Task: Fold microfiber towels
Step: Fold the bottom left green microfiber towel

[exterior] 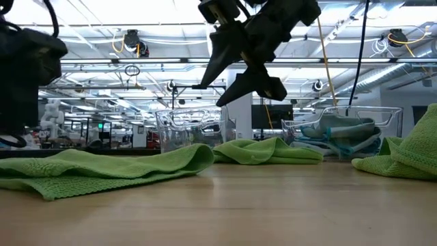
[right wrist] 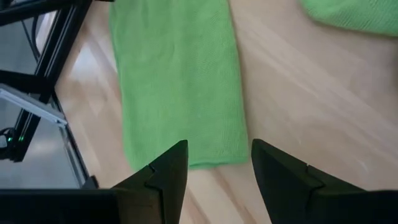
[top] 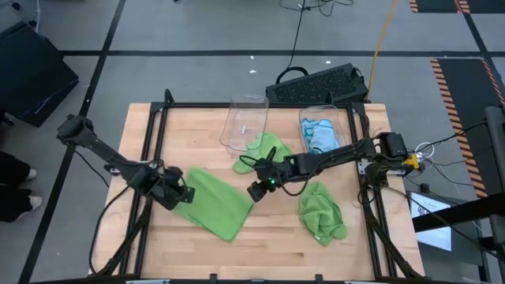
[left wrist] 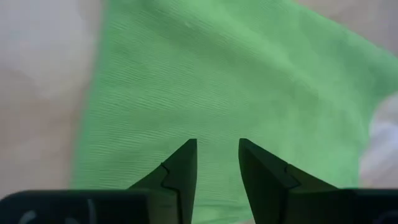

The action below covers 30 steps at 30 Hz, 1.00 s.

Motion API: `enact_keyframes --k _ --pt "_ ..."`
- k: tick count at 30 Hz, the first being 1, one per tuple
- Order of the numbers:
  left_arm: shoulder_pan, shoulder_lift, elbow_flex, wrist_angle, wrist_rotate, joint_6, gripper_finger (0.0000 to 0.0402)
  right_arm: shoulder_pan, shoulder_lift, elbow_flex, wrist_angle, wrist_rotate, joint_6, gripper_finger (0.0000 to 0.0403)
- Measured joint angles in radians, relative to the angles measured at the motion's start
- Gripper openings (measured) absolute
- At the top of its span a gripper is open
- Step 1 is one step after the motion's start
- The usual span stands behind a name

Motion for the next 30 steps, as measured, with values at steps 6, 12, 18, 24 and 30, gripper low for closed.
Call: enact_keyframes --k 6,12,18,24,30 --pt "0.0 0.162 -0.004 0.075 0.029 -0.007 0.012 0.001 0.0 -0.001 -0.002 -0.001 -0.041 0.0169" --pt "0.0 0.353 0.002 0.229 0.038 -0.004 0.012 -0.018 0.0 -0.001 -0.008 -0.024 -0.087 0.0169" --pt "-0.001 0.49 0.004 0.531 0.028 0.178 0.012 -0.036 0.0 -0.001 -0.015 -0.056 -0.135 0.0169" --pt "-0.011 0.514 0.023 0.576 0.099 0.419 0.012 -0.037 0.0 -0.001 -0.019 -0.057 -0.14 0.0169" --pt "0.017 0.377 0.086 0.31 0.145 0.422 0.012 -0.037 0.0 -0.001 0.01 -0.102 -0.142 0.0169"
